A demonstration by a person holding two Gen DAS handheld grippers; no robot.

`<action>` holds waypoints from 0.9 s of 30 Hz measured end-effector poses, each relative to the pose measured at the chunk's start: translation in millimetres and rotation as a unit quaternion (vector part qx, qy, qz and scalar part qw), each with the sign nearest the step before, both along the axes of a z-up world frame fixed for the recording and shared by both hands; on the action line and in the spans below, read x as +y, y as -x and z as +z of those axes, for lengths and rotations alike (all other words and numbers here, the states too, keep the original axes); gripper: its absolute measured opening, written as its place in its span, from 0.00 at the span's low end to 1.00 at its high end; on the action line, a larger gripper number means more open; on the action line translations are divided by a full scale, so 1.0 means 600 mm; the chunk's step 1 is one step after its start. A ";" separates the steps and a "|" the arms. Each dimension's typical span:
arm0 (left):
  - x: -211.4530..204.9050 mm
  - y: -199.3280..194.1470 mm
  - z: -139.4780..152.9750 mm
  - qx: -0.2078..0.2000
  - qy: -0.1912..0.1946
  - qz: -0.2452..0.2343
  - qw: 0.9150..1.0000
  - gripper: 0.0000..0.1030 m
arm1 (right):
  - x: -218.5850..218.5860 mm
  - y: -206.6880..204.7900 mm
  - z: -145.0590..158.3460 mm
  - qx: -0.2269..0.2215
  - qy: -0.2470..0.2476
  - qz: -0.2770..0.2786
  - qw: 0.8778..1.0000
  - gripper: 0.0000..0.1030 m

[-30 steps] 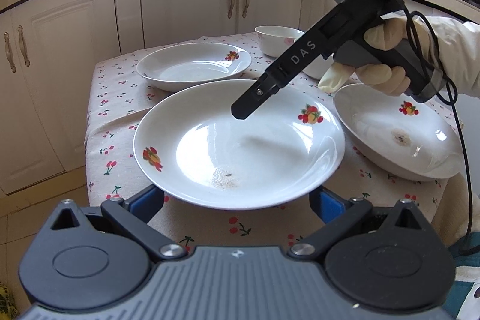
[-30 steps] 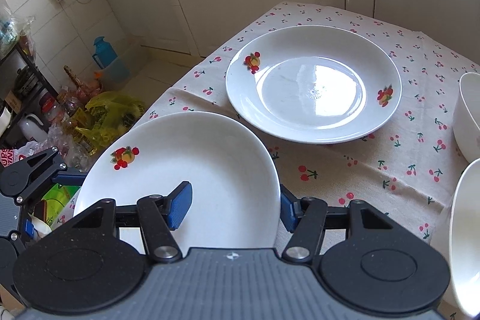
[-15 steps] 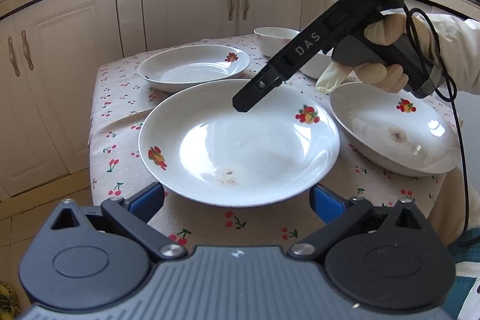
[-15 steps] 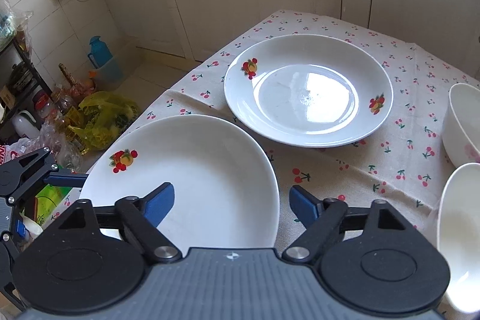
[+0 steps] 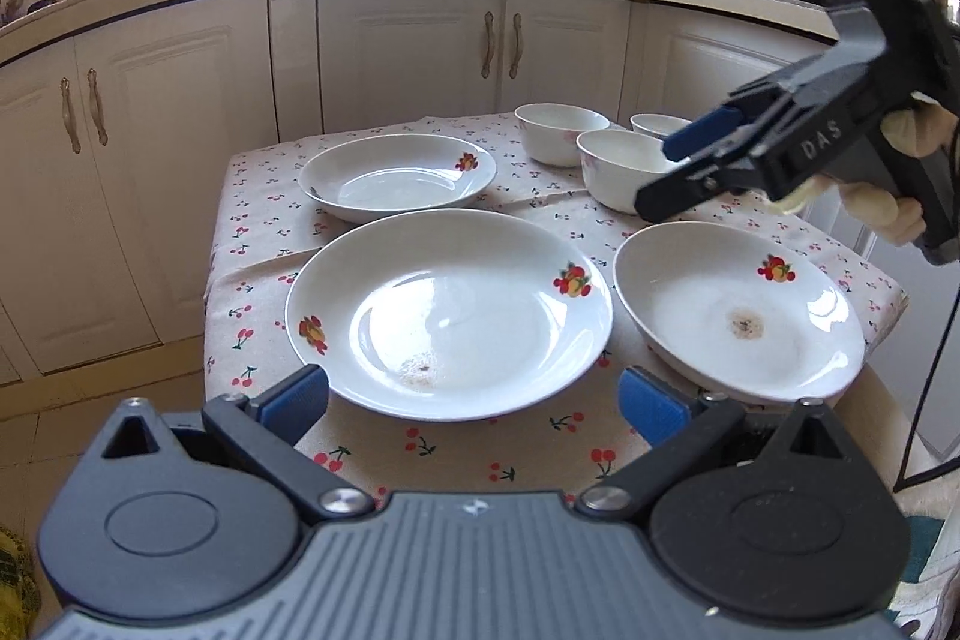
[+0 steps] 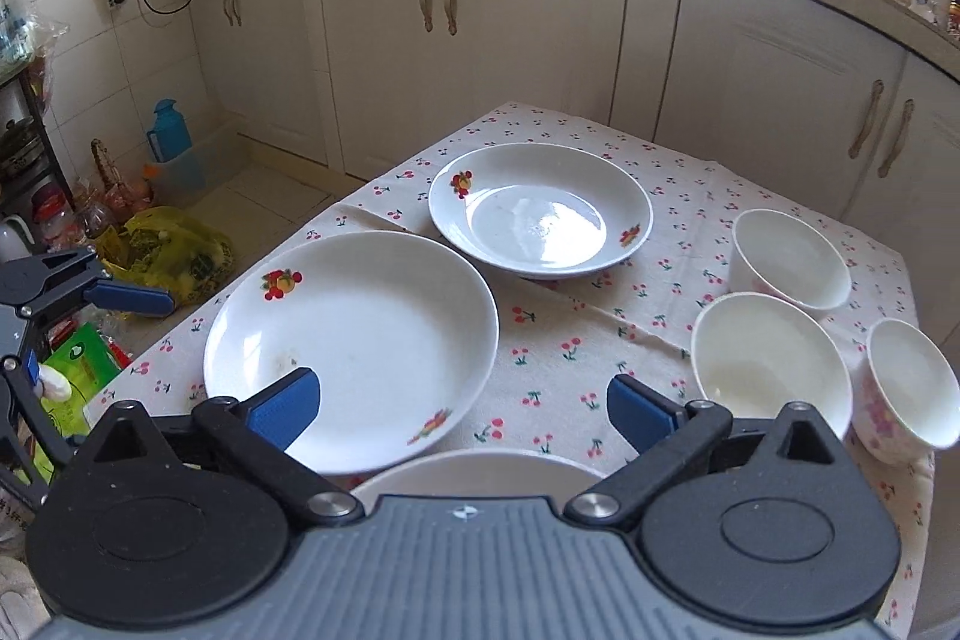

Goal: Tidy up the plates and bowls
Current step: 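Close the left tool on the rim of the brown-stained white plate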

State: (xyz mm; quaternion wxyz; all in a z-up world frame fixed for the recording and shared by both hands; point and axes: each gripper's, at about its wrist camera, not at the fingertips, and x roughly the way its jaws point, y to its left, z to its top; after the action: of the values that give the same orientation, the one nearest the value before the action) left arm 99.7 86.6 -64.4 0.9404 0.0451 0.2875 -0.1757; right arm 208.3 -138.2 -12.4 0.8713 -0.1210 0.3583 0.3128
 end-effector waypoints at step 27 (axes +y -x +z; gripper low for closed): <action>-0.122 0.054 0.023 -0.005 0.014 0.038 0.999 0.99 | -0.146 0.239 -0.113 -0.030 0.008 -0.095 0.995 1.00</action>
State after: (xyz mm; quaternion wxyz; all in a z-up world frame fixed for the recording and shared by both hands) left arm 67.0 13.2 -50.8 0.9483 0.0221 0.2821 -0.1436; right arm 65.1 -225.8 -80.3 0.9067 -0.1024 0.3441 0.2216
